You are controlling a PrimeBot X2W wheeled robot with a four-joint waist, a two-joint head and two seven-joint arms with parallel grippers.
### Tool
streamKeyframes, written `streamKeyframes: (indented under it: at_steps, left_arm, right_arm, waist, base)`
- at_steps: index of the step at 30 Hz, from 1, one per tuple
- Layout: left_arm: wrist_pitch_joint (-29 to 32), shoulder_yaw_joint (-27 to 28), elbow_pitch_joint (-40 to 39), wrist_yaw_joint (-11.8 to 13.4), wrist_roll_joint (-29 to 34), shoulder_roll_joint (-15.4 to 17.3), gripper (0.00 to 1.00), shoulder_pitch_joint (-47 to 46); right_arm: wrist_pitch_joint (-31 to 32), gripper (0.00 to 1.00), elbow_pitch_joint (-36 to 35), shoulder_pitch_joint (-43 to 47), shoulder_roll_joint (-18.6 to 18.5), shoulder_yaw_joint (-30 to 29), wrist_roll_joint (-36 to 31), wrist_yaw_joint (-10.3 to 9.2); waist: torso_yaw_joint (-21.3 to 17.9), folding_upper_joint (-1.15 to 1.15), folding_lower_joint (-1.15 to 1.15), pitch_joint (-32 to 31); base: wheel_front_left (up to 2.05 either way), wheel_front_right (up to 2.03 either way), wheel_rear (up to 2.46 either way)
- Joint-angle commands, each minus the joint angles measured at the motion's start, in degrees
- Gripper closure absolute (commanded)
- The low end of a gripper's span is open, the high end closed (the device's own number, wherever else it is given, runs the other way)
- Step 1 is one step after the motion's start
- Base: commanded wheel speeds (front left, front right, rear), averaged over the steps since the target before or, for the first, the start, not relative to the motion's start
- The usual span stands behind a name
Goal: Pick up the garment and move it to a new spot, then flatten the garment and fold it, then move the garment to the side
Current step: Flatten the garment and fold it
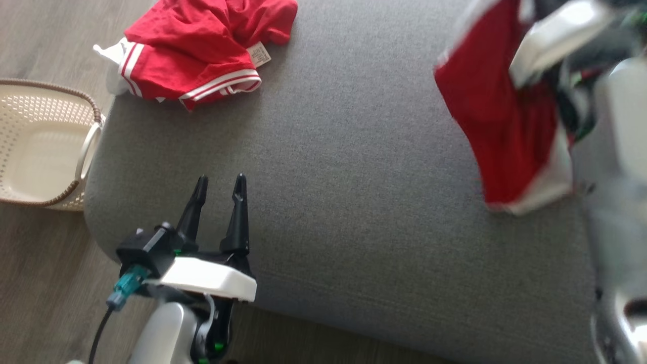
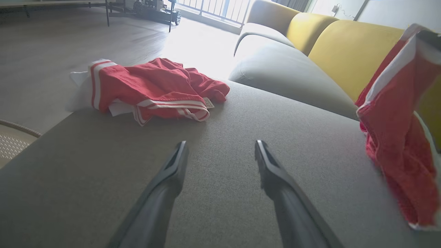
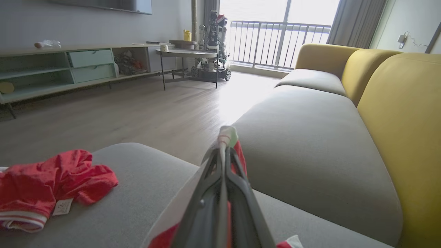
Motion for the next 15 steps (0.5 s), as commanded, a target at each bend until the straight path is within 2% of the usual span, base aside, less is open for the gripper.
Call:
streamKeyframes:
  at_steps: [1,4,8,9,11,12,13,14,15]
  left_arm:
    - [-0.3,1.1,-1.9,0.1,-0.5,0.5,0.00,-2.7]
    - [-0.3,0.3,-1.9,0.1,-1.0,0.5,0.00,-3.6]
    - [-0.3,-0.7,-1.7,0.2,-1.6,0.5,0.00,-4.7]
    - [-0.3,-0.8,-1.7,0.3,-1.7,0.5,0.00,-4.9]
    - [-0.3,-0.9,-1.6,0.4,-1.9,0.5,0.00,-5.2]
    - [-0.3,-0.9,-1.6,0.4,-1.9,0.5,0.00,-5.2]
    - [-0.3,-0.9,-1.6,0.4,-2.0,0.5,0.00,-5.3]
    - [-0.3,-0.9,-1.6,0.4,-2.0,0.5,0.00,-5.3]
    - [-0.3,-0.8,-1.5,0.5,-1.9,0.5,0.00,-5.3]
  right_arm:
    - [1.7,1.00,-0.3,-4.3,0.1,-0.3,1.8,-0.01]
    - [3.0,1.00,4.3,-8.1,-0.8,-2.6,3.2,-0.01]
    - [0.8,1.00,11.0,-12.1,-2.5,-4.3,1.5,-0.01]
    - [-0.4,0.85,12.5,-13.0,-2.7,-4.7,0.9,-0.01]
    - [-3.0,0.42,15.0,-14.5,-2.9,-5.2,-0.3,-0.01]
    - [-3.0,0.42,15.0,-14.5,-2.9,-5.2,-0.3,-0.01]
    - [-4.4,0.17,16.1,-15.2,-2.7,-5.5,-0.8,-0.01]
    - [-5.5,0.00,17.2,-15.8,-2.5,-5.7,-1.0,-0.01]
    - [-6.1,0.00,18.5,-16.3,-2.2,-5.5,-1.0,-0.01]
  waist:
    - [0.3,0.00,0.00,1.1]
    - [1.0,0.00,0.00,2.3]
    - [2.2,0.00,0.00,3.5]
    - [2.4,0.00,0.00,3.7]
    - [2.6,0.00,0.00,3.9]
    - [2.6,0.00,0.00,3.9]
    - [2.6,0.00,0.00,4.0]
    - [2.6,0.00,0.00,4.0]
    - [2.5,0.00,0.00,3.9]
  base:
    - [0.00,0.00,0.00]
    - [0.00,0.00,0.00]
    - [0.00,0.00,0.00]
    - [0.00,0.00,0.00]
    - [0.00,0.00,0.00]
    - [0.00,0.00,0.00]
    - [0.00,0.00,0.00]
    - [0.00,0.00,0.00]
    - [0.00,0.00,0.00]
